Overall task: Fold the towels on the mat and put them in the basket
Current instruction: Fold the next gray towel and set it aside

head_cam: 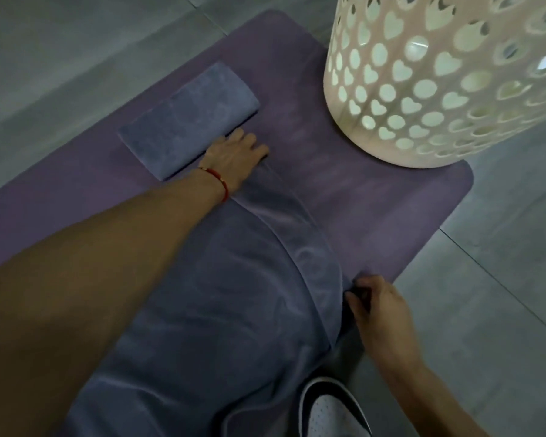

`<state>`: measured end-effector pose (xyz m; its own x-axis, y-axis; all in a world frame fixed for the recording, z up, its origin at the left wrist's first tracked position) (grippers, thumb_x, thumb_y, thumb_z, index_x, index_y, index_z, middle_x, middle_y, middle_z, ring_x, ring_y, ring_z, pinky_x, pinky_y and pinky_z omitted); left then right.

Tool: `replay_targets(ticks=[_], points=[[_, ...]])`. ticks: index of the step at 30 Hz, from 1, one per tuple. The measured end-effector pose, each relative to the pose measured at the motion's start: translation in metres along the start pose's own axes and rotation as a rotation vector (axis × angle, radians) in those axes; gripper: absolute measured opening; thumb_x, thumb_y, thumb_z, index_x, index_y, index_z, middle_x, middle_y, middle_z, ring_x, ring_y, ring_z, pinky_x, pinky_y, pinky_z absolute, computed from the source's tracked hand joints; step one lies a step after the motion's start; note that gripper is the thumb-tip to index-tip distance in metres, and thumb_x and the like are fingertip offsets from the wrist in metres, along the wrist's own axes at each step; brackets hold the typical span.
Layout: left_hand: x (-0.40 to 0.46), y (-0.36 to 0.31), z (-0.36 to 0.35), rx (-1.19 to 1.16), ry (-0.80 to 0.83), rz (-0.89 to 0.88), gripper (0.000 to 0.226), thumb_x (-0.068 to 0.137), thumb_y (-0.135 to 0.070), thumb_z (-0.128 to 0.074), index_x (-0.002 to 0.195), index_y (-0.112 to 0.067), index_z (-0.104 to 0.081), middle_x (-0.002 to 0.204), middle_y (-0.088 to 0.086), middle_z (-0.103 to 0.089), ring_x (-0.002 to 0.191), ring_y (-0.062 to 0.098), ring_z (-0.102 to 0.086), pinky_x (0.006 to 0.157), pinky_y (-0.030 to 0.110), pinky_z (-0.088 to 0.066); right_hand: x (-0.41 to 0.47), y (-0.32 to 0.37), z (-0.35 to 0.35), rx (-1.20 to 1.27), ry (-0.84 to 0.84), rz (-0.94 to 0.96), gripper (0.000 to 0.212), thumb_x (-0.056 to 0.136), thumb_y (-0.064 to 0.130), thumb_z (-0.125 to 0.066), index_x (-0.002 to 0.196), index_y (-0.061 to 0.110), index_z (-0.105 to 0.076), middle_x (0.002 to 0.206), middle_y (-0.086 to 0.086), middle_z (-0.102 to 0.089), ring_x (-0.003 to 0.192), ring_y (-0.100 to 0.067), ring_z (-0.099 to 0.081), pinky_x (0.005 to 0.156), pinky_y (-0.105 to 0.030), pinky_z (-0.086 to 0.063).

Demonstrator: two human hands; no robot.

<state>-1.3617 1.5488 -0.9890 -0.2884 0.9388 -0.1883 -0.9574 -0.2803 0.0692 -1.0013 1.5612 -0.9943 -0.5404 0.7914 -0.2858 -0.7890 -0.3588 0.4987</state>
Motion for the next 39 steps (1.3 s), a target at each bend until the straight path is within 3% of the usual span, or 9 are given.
replay_targets(ticks=[6,13,16,18,21,26,29,34,39], points=[[0.021,0.017,0.027,-0.029,-0.068,-0.003,0.023,0.086,0.001,-0.057,0.108,0.001,-0.064,0.121,0.020,-0.052,0.108,0.041,-0.051,0.080,0.050,-0.049,0.029,-0.018,0.042,0.166,-0.113,-0.154,0.004,0.092,0.018,-0.068,0.090,0.017,-0.066,0.077,0.005,-0.066,0.066,-0.005,-0.058,0.060,-0.016,-0.038],[0.067,-0.001,0.064,-0.080,-0.150,0.094,0.021,0.087,0.004,-0.048,0.105,0.004,-0.058,0.114,0.026,-0.056,0.102,0.047,-0.058,0.079,0.052,-0.049,0.090,-0.049,0.080,0.299,-0.302,-0.256,0.004,0.091,0.023,-0.069,0.089,0.021,-0.065,0.083,0.001,-0.071,0.081,-0.023,-0.068,0.084,-0.049,-0.056],[0.086,-0.009,0.068,-0.190,-0.112,0.187,0.037,0.087,0.003,-0.049,0.124,0.001,-0.051,0.136,0.029,-0.044,0.110,0.049,-0.054,0.089,0.055,-0.047,0.114,-0.053,0.085,0.199,-0.303,-0.241,0.005,0.089,0.019,-0.070,0.093,0.018,-0.068,0.090,-0.005,-0.072,0.088,-0.030,-0.068,0.086,-0.045,-0.055],[0.084,-0.021,0.057,-0.240,-0.018,0.253,0.062,0.091,-0.009,-0.052,0.148,-0.011,-0.029,0.159,0.025,-0.012,0.123,0.050,-0.046,0.098,0.054,-0.043,0.114,-0.046,0.082,0.054,-0.308,-0.160,0.017,0.090,0.018,-0.068,0.106,0.012,-0.066,0.102,-0.012,-0.068,0.096,-0.034,-0.064,0.086,-0.044,-0.052],[0.055,-0.043,0.030,-0.077,-0.069,0.203,0.060,0.098,-0.028,-0.043,0.153,-0.020,-0.023,0.163,0.019,0.000,0.143,0.043,-0.021,0.111,0.056,-0.030,0.092,-0.024,0.076,-0.175,-0.409,0.077,0.026,0.092,0.023,-0.063,0.114,0.010,-0.060,0.112,-0.017,-0.056,0.099,-0.038,-0.052,0.083,-0.050,-0.046],[0.016,-0.034,-0.029,-0.100,0.164,0.235,0.067,0.098,-0.062,-0.012,0.155,-0.035,0.012,0.164,0.001,0.016,0.152,0.024,0.010,0.121,0.056,-0.001,0.043,-0.023,0.014,-0.382,-0.073,0.330,0.059,0.105,0.046,-0.027,0.156,0.017,-0.033,0.163,-0.012,-0.025,0.151,-0.029,-0.022,0.119,-0.053,-0.024],[0.013,-0.035,-0.016,-0.096,0.211,0.291,0.068,0.101,-0.057,-0.016,0.157,-0.027,0.006,0.165,0.005,0.014,0.152,0.026,0.011,0.122,0.052,-0.002,0.040,-0.034,0.005,-0.426,0.017,0.298,0.064,0.105,0.050,-0.012,0.161,0.019,-0.010,0.168,-0.009,-0.003,0.155,-0.026,-0.001,0.123,-0.056,-0.012],[-0.074,-0.061,0.022,-0.157,0.169,0.145,0.063,0.100,-0.036,-0.038,0.157,-0.021,-0.016,0.165,0.008,0.001,0.152,0.028,-0.002,0.121,0.051,-0.013,0.023,0.015,0.006,-0.409,0.028,0.428,0.061,0.104,0.043,-0.027,0.159,0.020,-0.020,0.168,-0.006,-0.008,0.155,-0.028,0.000,0.122,-0.059,-0.008],[-0.283,-0.027,0.033,-0.201,0.372,0.209,0.065,0.092,-0.037,-0.040,0.152,-0.016,-0.031,0.161,0.013,-0.020,0.144,0.032,-0.028,0.115,0.046,-0.031,-0.015,0.092,-0.040,-0.466,0.237,0.719,0.057,0.102,0.043,-0.029,0.153,0.020,-0.039,0.165,-0.008,-0.022,0.154,-0.031,-0.014,0.120,-0.062,-0.013]])
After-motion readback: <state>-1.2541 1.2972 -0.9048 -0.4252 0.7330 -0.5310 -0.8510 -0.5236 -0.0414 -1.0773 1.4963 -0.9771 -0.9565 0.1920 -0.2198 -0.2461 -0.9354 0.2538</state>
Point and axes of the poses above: each hand's wrist, its own x-axis towards the middle knuckle, its own z-axis out of the back of the hand, y = z × x, the point moved 4 cm from there along x, towards the middle knuckle
